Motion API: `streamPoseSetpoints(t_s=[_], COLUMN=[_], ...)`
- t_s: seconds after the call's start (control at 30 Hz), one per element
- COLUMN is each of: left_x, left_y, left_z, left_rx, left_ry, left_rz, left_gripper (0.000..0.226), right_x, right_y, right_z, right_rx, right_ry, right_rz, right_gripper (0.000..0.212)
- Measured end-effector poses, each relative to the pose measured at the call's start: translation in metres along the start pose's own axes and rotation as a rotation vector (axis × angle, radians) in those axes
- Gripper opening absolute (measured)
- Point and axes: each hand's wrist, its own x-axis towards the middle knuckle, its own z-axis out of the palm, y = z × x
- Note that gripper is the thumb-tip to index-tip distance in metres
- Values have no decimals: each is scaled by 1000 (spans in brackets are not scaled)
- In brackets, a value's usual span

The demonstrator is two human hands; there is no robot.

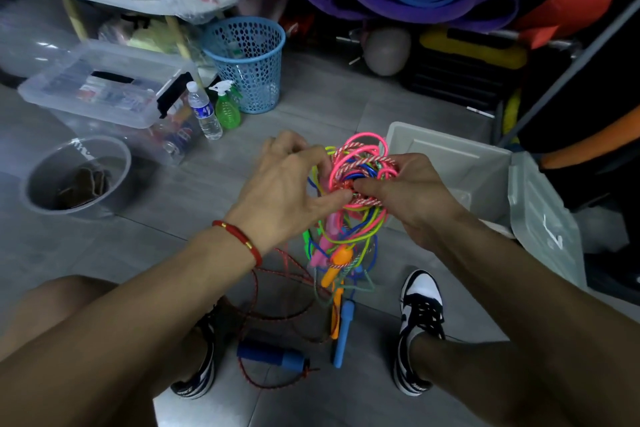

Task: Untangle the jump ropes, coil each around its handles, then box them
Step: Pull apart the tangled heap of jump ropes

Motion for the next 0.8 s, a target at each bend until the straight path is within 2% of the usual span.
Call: streamPoseSetpoints(t_s=[0.07, 0.13, 0.3, 0.37, 0.47, 0.57, 0.67, 0.8], left_x=[-1, 0, 8, 9, 6, 0, -1, 5], left_y=[3, 1, -2, 0, 5, 6, 9, 12], left_z=[4, 8, 6, 8, 6, 9, 12, -2], left_rx=[9, 40, 8, -39, -227, -319, -386, -699], left_ry=[-45, -13, 36, 28, -45, -117, -169, -242], left_rz=[39, 61, 5, -10, -138, -224, -266, -370], left_gripper=[24, 12, 13, 11, 22, 32, 30, 25], right_x=[-2, -4, -5, -6, -8, -6, -6, -7], right_y=[1, 1, -6, -10, -11, -6, -8, -5], right_z=[1, 1, -5, -8, -14, -20, -27, -30], right_rx=[-91, -153, -244, -363, -395, -362, -388, -243], right_ry=[-21, -77, -160, -133, -143, -258, -328, -249], right_rz=[-32, -72, -155, -219, -255, -239, -225, -284], right_gripper=[35, 28, 39, 33, 19, 25, 30, 33])
